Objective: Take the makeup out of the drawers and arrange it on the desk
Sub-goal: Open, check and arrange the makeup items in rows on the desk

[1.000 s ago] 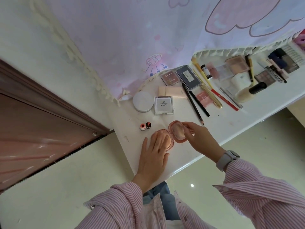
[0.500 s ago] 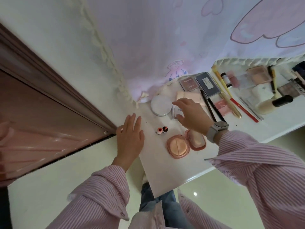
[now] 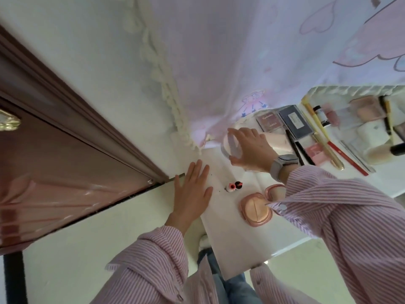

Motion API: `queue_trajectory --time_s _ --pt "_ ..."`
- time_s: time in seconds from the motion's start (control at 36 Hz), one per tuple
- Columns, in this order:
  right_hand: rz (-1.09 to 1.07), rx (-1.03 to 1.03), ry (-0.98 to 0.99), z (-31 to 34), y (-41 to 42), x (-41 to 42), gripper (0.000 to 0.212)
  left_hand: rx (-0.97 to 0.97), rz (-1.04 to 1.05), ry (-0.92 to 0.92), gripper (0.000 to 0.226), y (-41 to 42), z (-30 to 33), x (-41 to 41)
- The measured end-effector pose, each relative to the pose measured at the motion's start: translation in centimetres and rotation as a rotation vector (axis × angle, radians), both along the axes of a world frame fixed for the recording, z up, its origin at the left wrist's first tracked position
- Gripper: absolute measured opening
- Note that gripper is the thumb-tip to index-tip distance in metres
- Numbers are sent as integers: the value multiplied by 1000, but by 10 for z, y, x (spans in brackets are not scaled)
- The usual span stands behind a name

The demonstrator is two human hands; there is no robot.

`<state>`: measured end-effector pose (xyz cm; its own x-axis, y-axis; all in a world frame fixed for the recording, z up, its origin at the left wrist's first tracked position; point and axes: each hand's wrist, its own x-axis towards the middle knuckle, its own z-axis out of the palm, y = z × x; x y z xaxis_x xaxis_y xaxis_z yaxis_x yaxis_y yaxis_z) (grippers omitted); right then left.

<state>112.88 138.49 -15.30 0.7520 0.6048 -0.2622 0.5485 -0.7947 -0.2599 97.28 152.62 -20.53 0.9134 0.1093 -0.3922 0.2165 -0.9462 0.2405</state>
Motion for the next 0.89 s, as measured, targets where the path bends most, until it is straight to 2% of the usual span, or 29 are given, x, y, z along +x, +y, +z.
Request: queue_trajectory --time_s 0.08,0.17,0.22,0.28,0.33,0.39,0.47,0.53,0.61,0.69,0.81,0.89 --pt "-254 371 112 24 -10 -2 73 -114 93 -18 55 -1 6 6" --pt "-464 673 322 62 -26 -10 63 -308 328 -281 35 -4 21 13" --pt "-473 741 375 78 -39 -18 62 -491 506 -435 23 -9 41 17" --pt "-445 774 423 89 -51 -28 58 -798 638 -371 17 -16 69 24" --pt "-430 790 485 96 -60 -40 58 -1204 705 -184 16 -26 98 31" --pt "-393 773 520 100 -68 -54 60 -1438 672 -20 25 -36 116 35" --pt "-314 705 495 100 -76 -76 63 -1462 479 103 53 -53 121 32" --pt "-276 651 422 101 -79 -88 65 -1455 420 132 61 -64 122 28" --pt "-265 617 348 105 -83 -96 68 -1528 467 111 59 -75 126 23" --pt "-272 637 365 112 -86 -99 66 -1585 521 86 63 -85 132 20" --pt "-305 687 456 119 -95 -103 68 -1527 563 33 67 -99 142 18" --pt "-302 678 463 126 -104 -106 71 -1410 556 41 74 -106 145 19"
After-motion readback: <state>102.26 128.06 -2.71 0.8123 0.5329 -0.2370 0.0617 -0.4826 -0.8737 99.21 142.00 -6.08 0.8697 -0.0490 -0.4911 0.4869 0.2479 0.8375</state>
